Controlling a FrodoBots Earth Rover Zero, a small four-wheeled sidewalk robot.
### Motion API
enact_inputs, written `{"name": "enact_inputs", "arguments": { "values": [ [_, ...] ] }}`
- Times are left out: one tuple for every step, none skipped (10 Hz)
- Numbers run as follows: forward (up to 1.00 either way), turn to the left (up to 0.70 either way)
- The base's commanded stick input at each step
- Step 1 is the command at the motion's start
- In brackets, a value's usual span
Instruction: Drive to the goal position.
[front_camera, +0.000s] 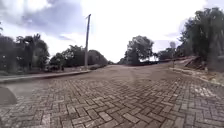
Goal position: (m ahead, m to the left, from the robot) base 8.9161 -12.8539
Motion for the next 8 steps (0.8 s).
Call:
{"name": "enact_inputs", "arguments": {
  "values": [
    [0.7,0.0],
    [0.7,0.0],
    [0.7,0.0],
    [0.7,0.0],
    [0.7,0.0],
    [0.7,0.0],
    [0.7,0.0],
    [0.7,0.0]
  ]
}}
